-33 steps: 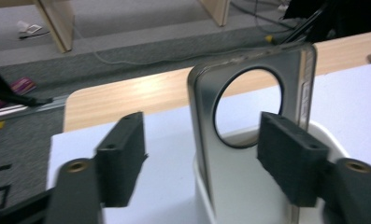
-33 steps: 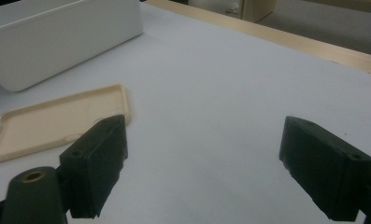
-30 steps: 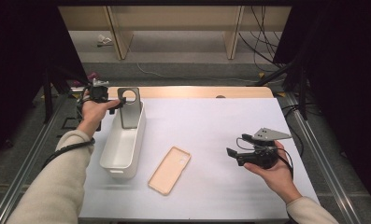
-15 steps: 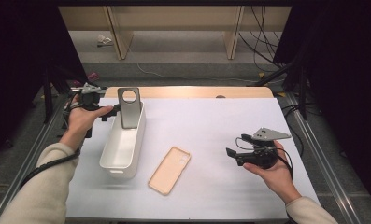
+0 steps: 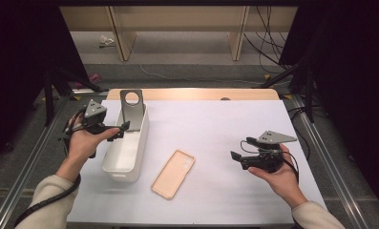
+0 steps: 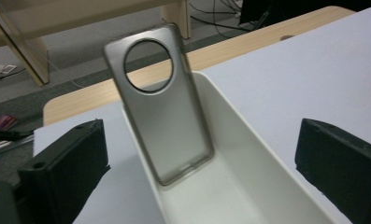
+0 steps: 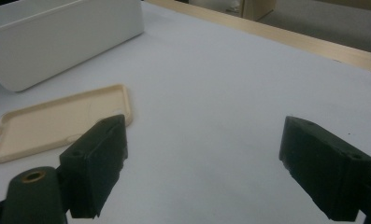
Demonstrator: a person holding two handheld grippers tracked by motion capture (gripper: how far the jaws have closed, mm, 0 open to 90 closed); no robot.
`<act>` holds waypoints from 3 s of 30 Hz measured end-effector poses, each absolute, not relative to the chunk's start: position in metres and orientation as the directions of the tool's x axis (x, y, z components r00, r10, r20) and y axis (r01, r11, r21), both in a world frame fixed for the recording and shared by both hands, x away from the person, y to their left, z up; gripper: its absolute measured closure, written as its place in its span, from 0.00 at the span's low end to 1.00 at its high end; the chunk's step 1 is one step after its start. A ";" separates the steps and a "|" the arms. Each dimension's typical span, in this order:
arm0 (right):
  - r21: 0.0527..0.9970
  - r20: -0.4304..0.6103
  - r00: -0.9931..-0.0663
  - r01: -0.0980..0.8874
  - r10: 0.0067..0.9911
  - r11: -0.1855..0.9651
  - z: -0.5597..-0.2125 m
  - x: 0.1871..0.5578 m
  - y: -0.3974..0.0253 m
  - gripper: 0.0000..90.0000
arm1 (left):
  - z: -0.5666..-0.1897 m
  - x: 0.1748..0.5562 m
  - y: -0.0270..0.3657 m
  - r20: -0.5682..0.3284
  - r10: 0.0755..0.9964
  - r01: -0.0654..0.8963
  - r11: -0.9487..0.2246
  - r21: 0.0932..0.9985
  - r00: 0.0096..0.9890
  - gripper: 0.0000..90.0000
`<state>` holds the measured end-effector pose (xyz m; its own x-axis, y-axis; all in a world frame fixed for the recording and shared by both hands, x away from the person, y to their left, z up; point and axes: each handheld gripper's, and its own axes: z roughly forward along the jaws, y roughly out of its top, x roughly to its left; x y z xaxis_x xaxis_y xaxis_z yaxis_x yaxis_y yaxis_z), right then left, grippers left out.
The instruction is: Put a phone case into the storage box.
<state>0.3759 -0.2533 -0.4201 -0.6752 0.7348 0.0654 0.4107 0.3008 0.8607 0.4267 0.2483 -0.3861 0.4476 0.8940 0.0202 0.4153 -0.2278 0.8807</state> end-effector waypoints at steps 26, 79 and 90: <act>0.870 0.075 -0.680 0.402 0.730 0.285 -0.418 0.378 -0.253 0.18 | -0.394 0.369 0.216 -0.013 0.845 0.342 -0.202 0.918 0.535 0.13; 0.881 0.101 -0.676 0.401 0.730 0.249 -0.412 0.370 -0.263 0.18 | -0.394 0.359 0.193 0.012 0.781 0.332 -0.280 0.901 0.625 0.31; 0.881 0.104 -0.669 0.405 0.736 0.244 -0.413 0.370 -0.263 0.18 | -0.406 0.346 0.162 -0.019 0.659 0.394 -0.426 0.814 0.752 0.92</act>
<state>0.3702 -0.2633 -0.4129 -0.6687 0.7363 0.1036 0.4054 0.2442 0.8809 0.3458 0.1621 -0.4063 0.7521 0.6588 -0.0190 0.3938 -0.4262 0.8144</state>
